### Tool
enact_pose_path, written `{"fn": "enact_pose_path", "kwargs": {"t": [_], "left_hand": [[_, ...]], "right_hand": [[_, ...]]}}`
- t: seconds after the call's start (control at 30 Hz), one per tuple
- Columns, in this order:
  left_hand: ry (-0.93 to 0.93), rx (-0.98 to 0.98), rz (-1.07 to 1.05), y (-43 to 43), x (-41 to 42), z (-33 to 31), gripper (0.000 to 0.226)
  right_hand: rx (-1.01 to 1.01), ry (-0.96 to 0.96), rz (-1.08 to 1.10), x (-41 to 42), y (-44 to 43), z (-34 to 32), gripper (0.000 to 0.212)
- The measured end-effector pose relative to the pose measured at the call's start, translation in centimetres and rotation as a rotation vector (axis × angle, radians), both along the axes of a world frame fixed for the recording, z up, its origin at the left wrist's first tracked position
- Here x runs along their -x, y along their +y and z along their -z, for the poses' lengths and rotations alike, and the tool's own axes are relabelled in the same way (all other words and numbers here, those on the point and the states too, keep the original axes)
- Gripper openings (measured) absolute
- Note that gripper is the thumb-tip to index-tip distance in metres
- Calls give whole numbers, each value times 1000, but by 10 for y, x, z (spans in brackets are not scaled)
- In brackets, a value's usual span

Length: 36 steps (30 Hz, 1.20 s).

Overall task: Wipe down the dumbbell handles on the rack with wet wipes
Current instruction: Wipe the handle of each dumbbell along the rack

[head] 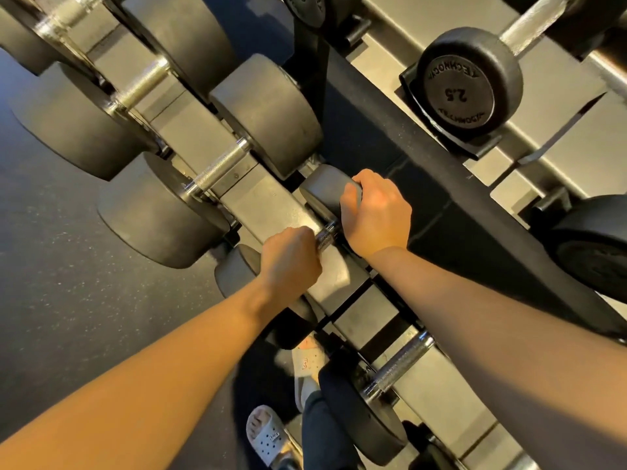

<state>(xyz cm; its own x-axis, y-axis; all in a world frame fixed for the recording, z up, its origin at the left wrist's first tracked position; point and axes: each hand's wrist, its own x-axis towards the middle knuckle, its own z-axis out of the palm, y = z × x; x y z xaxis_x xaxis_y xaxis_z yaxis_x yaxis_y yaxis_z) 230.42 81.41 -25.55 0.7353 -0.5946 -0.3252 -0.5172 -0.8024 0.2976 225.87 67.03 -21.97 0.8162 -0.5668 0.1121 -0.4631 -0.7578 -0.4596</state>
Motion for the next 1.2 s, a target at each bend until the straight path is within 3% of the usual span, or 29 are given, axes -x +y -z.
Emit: {"fn": "enact_pose_path", "kwargs": {"t": [0.07,0.13,0.23,0.3,0.4,0.5,0.57,0.7,0.87,0.93,1.0,1.1,1.2], "left_hand": [[47,-118,60,6,-15,-3,18],[254,-66,30,9,-33,-3,20],[700,332,-444,1,-47,-4,8],[879,481,-694,-13,-51,2,3],[1002,354,-760,-32,-53,15,6],[1124,282,-630,-35,-56,24,15],[1037,242,-473,-36,-62,24,18],[562,-13,-4,-30,-67,13,14],[378,-304,362,8,-57,-11,20],[260,-317,337,10,-48,-22,14],[160,-173,178,2,-38,-27,11],[199,222,-119,-14,-19,-27,10],[264,405,-263,-19,-1,-13,12]], "right_hand": [[6,-9,3,0,0,0,24],[16,-21,-3,0,0,0,23],[7,0,-15,1,0,-1,23],[11,20,-13,0,0,-3,25],[-4,67,-4,-2,0,-4,26],[-14,87,8,-3,0,-4,25],[-7,88,13,-3,0,-5,26],[-17,112,1,-3,-1,-8,25],[-26,127,-14,-3,-1,-10,25],[-25,133,-13,-3,0,-9,26],[-16,142,-12,-3,0,-10,25],[-17,150,3,-3,0,-10,25],[-17,140,4,-4,0,-9,25]]}}
